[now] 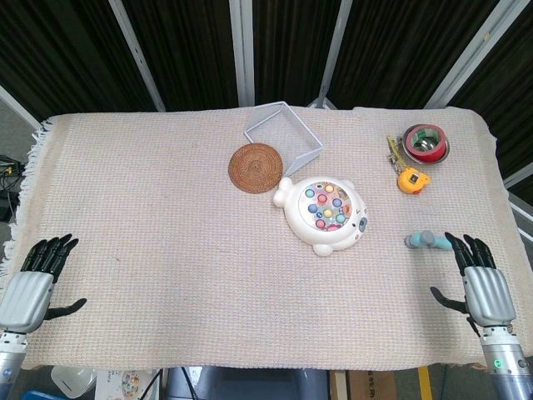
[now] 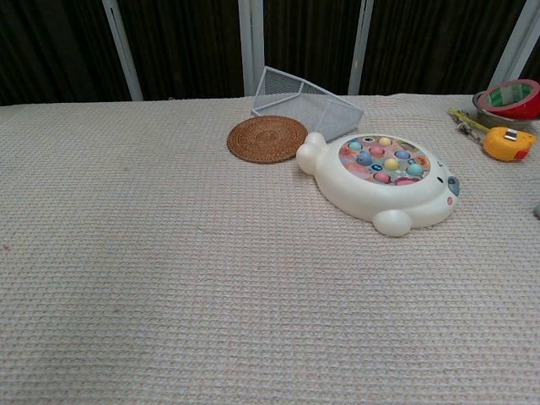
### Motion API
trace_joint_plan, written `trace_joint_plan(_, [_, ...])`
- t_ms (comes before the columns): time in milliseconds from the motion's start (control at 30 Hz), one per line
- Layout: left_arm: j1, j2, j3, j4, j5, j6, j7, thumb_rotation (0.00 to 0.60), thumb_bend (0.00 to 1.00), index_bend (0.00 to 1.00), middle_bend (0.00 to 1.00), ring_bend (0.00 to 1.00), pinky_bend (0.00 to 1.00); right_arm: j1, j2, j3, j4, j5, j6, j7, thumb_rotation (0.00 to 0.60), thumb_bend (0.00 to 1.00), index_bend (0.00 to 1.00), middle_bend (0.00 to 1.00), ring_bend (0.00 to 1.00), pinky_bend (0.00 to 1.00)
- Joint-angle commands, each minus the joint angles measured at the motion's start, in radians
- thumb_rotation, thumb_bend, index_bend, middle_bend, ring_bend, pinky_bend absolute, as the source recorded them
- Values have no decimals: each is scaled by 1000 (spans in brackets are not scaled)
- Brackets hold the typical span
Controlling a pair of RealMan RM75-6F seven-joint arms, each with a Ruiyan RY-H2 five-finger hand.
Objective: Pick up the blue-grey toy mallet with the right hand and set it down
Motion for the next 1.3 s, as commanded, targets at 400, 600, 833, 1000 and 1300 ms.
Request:
trace_joint_plan(400, [21, -2, 6, -6, 22, 46, 9, 600, 63, 0, 0, 0, 0, -10, -11, 3, 14, -27, 35, 17, 600, 244, 54, 155, 2, 0])
trace_joint_plan(600, [33, -9, 0, 5, 41, 89, 0, 600, 64, 0, 0, 0, 0, -19, -34, 14, 44, -51, 86, 38, 600, 244, 49, 155, 2, 0])
trace_joint_plan(833, [36, -5, 2, -3, 41, 88, 9, 600, 64, 0, 0, 0, 0, -22, -49, 19, 67, -54, 99, 31, 600, 244, 49, 155, 2, 0])
trace_joint_plan(1000, [34, -2, 3, -12, 38, 78, 19, 600, 64, 0, 0, 0, 0, 1, -33, 34, 78, -29, 51, 62, 600, 244, 49, 155, 2, 0])
trace_joint_plan(1300, [30, 7, 4, -33, 47, 74, 40, 600, 63, 0, 0, 0, 0, 158, 37, 106, 162, 154, -295, 114, 600, 245, 112, 155, 2, 0])
